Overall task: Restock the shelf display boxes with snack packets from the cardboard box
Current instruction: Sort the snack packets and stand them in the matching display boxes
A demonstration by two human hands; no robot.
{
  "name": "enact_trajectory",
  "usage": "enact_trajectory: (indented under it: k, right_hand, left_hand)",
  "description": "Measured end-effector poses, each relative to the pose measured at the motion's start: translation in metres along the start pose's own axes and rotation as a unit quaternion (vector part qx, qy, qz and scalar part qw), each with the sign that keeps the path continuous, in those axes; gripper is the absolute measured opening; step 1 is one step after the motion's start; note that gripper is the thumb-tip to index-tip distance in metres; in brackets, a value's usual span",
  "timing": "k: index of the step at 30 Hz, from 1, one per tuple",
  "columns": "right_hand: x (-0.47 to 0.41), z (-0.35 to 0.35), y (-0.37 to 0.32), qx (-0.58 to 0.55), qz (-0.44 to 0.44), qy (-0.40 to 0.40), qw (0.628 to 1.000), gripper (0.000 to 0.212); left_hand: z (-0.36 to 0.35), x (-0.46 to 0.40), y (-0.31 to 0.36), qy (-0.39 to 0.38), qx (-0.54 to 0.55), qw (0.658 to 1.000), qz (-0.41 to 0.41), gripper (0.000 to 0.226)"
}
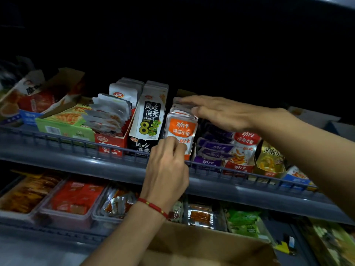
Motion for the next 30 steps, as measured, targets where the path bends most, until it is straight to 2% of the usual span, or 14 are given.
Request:
enact_trajectory:
  k: [4,8,12,15,18,23,30]
  right_hand:
    - [0.043,0.015,-0.002,0.062,-0.014,0.054,0.997,0.055]
    - [0.074,0.008,0.003,0.171,-0.031,0.040,0.984,0.053]
    - [0.088,-0.002,0.000,0.188,-0.068,0.026,0.979,0.064]
    - [0.092,-0.008,0.005,0.222,-0.080,0.026,0.971,0.056]
    - [0.091,-0.008,0.007,0.224,-0.072,0.040,0.971,0.050]
    - [0.081,-0.010,0.011,0.187,-0.034,0.094,0.977,0.026]
    - [0.074,-0.014,0.013,0.134,-0.046,0.129,0.982,0.023]
  left_hand:
    - [0.003,0.010,0.011,0.021,0.017,0.999,-0.045,0.025]
    - [-0.010,0.033,0.034,-0.016,0.042,0.990,-0.135,0.038]
    - [-0.016,0.037,0.040,-0.030,0.137,0.990,-0.029,0.054]
    - [-0.018,0.033,0.043,-0.033,0.195,0.980,0.023,0.056]
    - [-0.020,0.029,0.047,-0.039,0.214,0.976,0.030,0.054]
    - [-0.020,0.025,0.048,-0.022,0.236,0.971,0.036,0.051]
    - [-0.019,0.019,0.044,0.034,0.228,0.972,0.035,0.043]
Point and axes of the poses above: each hand's wrist, its own x-axis away from the middle knuckle, its own z-axis out of the back of the hand, y = z × x, the point moved 3 cm from there along -x, towards the middle knuckle, and after that the axes turned 13 degrees about z, right-handed, at the moved point
